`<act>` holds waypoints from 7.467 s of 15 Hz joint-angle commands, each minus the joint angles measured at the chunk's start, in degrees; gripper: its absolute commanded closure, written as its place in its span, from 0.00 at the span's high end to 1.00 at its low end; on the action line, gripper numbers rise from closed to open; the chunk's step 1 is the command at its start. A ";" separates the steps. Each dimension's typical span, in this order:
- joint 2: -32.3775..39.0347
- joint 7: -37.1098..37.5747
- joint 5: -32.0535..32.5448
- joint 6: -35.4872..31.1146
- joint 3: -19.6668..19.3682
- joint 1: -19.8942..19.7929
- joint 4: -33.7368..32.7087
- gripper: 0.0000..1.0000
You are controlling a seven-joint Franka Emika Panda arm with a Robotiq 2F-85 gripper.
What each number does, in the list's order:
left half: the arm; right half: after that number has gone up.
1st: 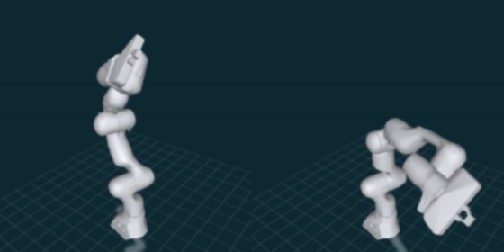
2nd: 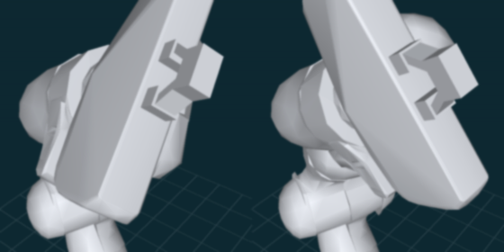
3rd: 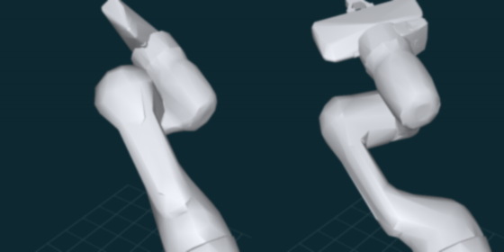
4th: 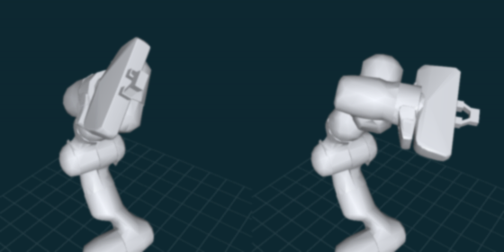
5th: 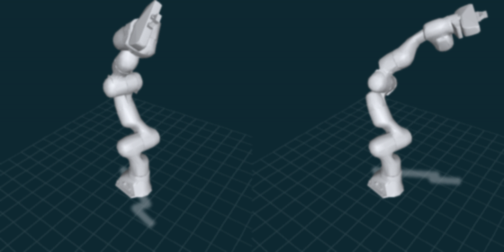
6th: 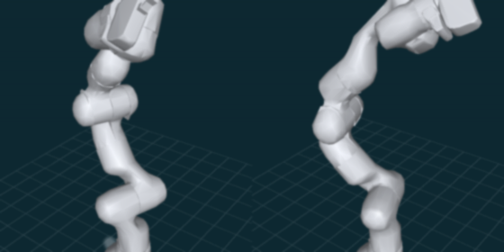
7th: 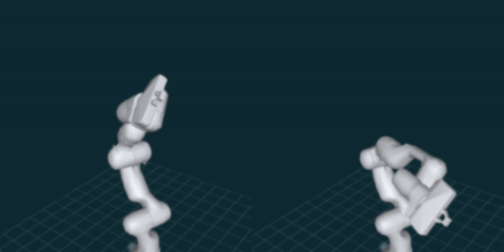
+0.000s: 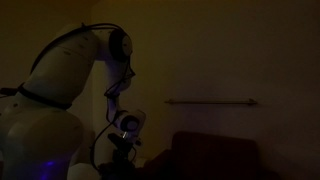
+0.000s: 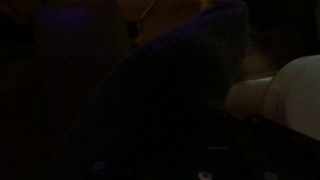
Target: Use the towel to clean the left armrest of the chair
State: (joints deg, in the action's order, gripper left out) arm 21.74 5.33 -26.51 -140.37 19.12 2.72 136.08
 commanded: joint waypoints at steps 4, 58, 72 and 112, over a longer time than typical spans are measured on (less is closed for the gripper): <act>-11.24 -1.04 7.24 8.97 -5.67 3.26 -1.10 0.06; -10.82 10.49 33.47 -10.72 -13.10 2.47 -11.82 0.07; 17.15 -3.29 10.04 -21.38 3.70 -3.59 -12.98 0.07; 13.14 5.40 15.43 -20.15 -6.44 -0.08 -13.66 0.06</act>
State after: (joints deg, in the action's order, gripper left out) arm 30.46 15.63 -5.18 -160.31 10.08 6.41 124.26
